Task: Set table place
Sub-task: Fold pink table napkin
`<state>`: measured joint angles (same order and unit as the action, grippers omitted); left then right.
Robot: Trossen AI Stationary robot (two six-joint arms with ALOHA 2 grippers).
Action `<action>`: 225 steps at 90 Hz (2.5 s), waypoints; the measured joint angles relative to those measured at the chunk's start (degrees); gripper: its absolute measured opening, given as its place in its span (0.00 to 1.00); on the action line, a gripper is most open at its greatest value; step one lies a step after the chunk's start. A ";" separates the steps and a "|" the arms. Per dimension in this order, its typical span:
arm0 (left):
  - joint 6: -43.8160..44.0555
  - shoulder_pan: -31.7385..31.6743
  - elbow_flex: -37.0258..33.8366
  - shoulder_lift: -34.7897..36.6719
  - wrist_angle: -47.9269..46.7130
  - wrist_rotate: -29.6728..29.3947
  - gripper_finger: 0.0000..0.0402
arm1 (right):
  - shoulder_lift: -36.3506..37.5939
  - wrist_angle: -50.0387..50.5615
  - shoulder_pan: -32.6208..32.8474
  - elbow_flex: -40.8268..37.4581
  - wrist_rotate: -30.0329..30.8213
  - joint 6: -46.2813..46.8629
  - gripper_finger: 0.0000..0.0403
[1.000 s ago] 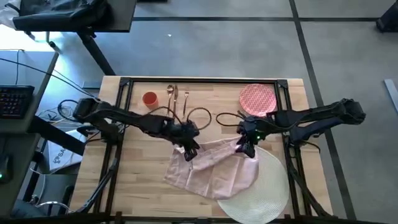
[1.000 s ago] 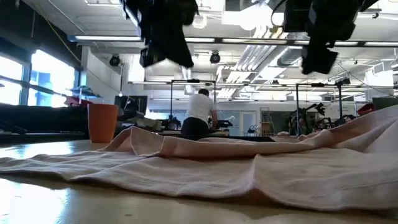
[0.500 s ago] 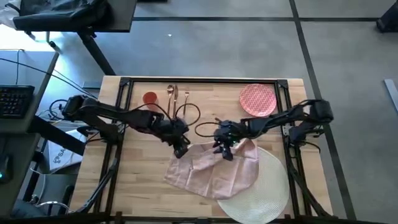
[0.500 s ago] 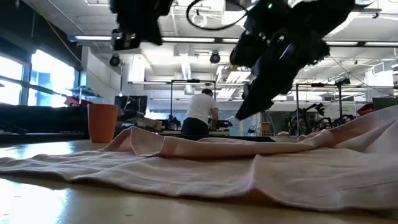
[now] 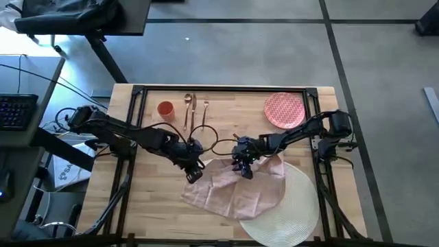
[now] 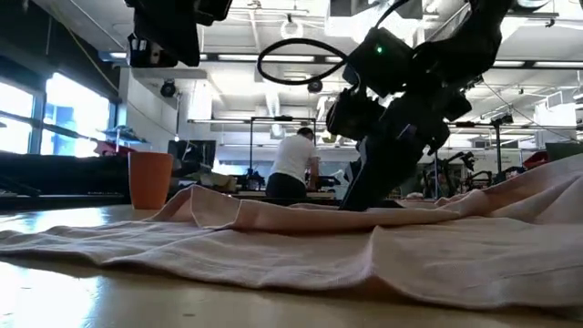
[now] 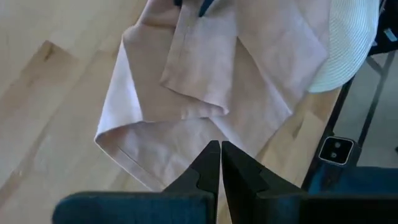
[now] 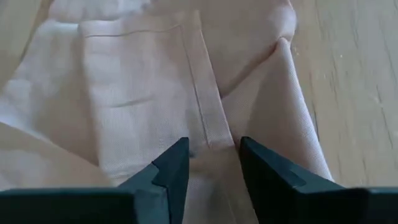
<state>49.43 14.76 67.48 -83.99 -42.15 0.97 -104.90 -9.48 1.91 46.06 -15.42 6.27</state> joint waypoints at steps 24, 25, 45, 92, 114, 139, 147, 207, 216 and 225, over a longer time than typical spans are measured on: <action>-0.02 -0.10 0.00 0.00 -0.04 -0.24 0.00 | 0.22 0.45 1.13 0.03 0.00 1.81 0.02; -0.02 -0.16 0.00 0.00 -0.04 -0.30 0.00 | 0.27 0.56 1.14 0.08 -0.01 2.26 0.02; -0.05 -1.26 0.00 0.00 -0.33 -3.16 0.00 | 6.71 5.35 1.14 3.62 -0.29 9.48 0.00; -18.75 -6.11 -6.75 -1.83 24.35 -6.86 0.33 | 15.26 16.92 0.39 10.72 1.73 10.22 0.00; -27.57 -9.71 -10.69 -8.42 45.48 2.09 0.54 | 15.32 17.24 0.35 11.50 1.29 6.86 0.00; -20.45 -11.88 -10.70 -15.50 51.37 15.87 0.54 | 15.32 19.76 0.36 11.50 0.48 6.73 0.00; -19.49 -11.76 -10.69 -15.65 50.77 17.70 0.48 | 15.32 20.46 0.37 11.50 0.49 6.72 0.00; -25.12 -12.15 -1.28 -13.64 29.11 14.19 0.00 | 15.32 22.28 0.21 14.24 2.02 8.22 0.00; -28.79 -13.00 1.03 -13.23 22.73 12.55 0.00 | 15.32 25.49 -0.59 15.43 1.86 9.89 0.02; -31.01 -13.86 2.57 -12.79 19.49 11.70 0.00 | 15.32 30.55 -2.92 16.41 -3.80 9.76 0.05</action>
<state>18.42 0.91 70.05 -96.78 -22.66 12.67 -89.58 21.07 -1.01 62.47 -19.22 16.04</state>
